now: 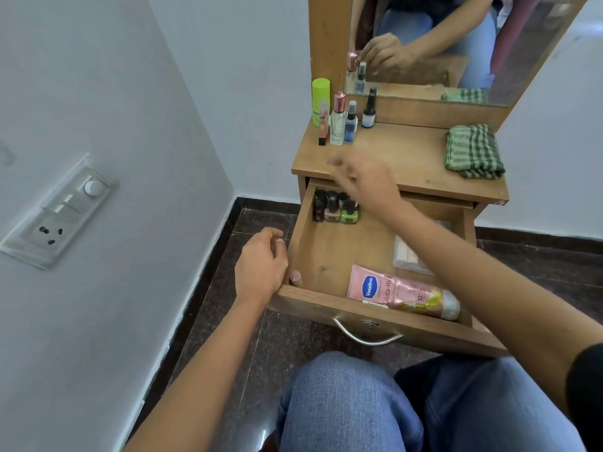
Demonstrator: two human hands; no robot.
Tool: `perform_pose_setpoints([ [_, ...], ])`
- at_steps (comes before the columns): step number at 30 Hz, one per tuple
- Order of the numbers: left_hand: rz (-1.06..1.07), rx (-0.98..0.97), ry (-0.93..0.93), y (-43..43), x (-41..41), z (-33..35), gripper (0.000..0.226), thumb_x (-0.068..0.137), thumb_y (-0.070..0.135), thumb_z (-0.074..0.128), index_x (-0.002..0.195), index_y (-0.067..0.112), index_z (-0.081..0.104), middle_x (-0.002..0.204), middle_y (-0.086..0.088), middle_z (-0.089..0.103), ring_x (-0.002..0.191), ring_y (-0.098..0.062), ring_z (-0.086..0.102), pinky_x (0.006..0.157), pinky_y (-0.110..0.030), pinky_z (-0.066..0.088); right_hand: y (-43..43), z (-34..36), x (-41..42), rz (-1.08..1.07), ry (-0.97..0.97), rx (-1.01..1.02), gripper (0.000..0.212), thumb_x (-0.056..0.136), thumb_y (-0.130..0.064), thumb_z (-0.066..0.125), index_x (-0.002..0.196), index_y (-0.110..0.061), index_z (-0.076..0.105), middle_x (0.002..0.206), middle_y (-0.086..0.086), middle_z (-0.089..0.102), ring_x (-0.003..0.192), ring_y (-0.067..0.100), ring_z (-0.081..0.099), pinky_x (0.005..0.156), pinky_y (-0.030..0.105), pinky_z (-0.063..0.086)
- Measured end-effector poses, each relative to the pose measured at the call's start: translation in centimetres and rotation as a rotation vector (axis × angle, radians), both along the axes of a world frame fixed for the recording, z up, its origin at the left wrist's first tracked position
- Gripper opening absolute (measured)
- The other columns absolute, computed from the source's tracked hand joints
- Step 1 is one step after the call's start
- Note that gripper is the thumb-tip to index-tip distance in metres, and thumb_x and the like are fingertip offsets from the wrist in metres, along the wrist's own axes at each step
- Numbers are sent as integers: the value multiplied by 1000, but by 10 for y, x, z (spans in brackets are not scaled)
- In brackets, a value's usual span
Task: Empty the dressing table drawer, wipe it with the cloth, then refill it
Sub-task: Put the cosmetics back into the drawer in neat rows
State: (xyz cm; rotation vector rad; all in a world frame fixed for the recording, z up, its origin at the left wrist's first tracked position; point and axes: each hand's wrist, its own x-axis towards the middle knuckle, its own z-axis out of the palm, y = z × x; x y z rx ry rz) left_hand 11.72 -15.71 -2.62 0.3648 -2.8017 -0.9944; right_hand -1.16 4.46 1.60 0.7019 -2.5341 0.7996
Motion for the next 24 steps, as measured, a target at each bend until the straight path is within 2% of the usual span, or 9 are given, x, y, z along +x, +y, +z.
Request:
perform_pose_setpoints([
  [2, -3, 8, 0, 0, 0, 0, 26, 98, 28, 46, 118, 23, 62, 111, 6, 65, 94, -10, 59, 81, -37, 52, 2, 22, -27, -146, 61, -30, 31, 91, -24, 58, 120, -13, 62, 108, 7, 60, 100, 18, 52, 77, 26, 44],
  [6, -13, 4, -9, 0, -1, 0, 25, 98, 29, 46, 117, 23, 62, 108, 6, 65, 91, -10, 60, 78, -37, 53, -4, 44, -58, -261, 108, 108, 40, 89, -21, 61, 129, -16, 59, 106, 13, 50, 104, 29, 44, 83, 32, 44],
  [8, -17, 1, -11, 0, -1, -1, 24, 98, 29, 46, 115, 23, 63, 106, 7, 65, 90, -10, 60, 78, -38, 54, -9, 46, -62, -273, 156, 140, 39, 88, -24, 59, 127, -16, 59, 105, 13, 49, 102, 30, 44, 85, 35, 43],
  [12, -23, 1, -6, 0, -1, -1, 23, 98, 29, 47, 113, 24, 63, 103, 8, 65, 88, -9, 60, 77, -38, 55, -16, 46, -64, -316, 206, 79, 35, 89, -31, 56, 118, -12, 61, 107, 12, 50, 104, 29, 44, 87, 32, 41],
  [19, -26, -5, -4, 0, -1, -2, 24, 98, 29, 47, 115, 23, 63, 103, 7, 66, 88, -9, 61, 77, -36, 55, -21, 62, -78, -324, 239, 1, 29, 87, -27, 55, 108, -11, 66, 110, 12, 53, 106, 29, 44, 89, 30, 39],
  [21, -27, -5, -10, 0, -2, -2, 23, 98, 29, 47, 114, 23, 63, 103, 8, 66, 87, -9, 61, 76, -35, 54, -26, 75, -90, -340, 205, 108, 31, 87, -35, 54, 104, -13, 68, 110, 9, 53, 108, 30, 43, 87, 32, 36],
  [24, -32, -14, -8, 0, -2, -2, 23, 98, 29, 48, 115, 23, 63, 103, 7, 66, 87, -8, 61, 76, -33, 54, -41, 90, -107, -380, 47, 396, 41, 86, -46, 54, 105, -12, 68, 115, 10, 52, 116, 35, 37, 90, 40, 32],
])
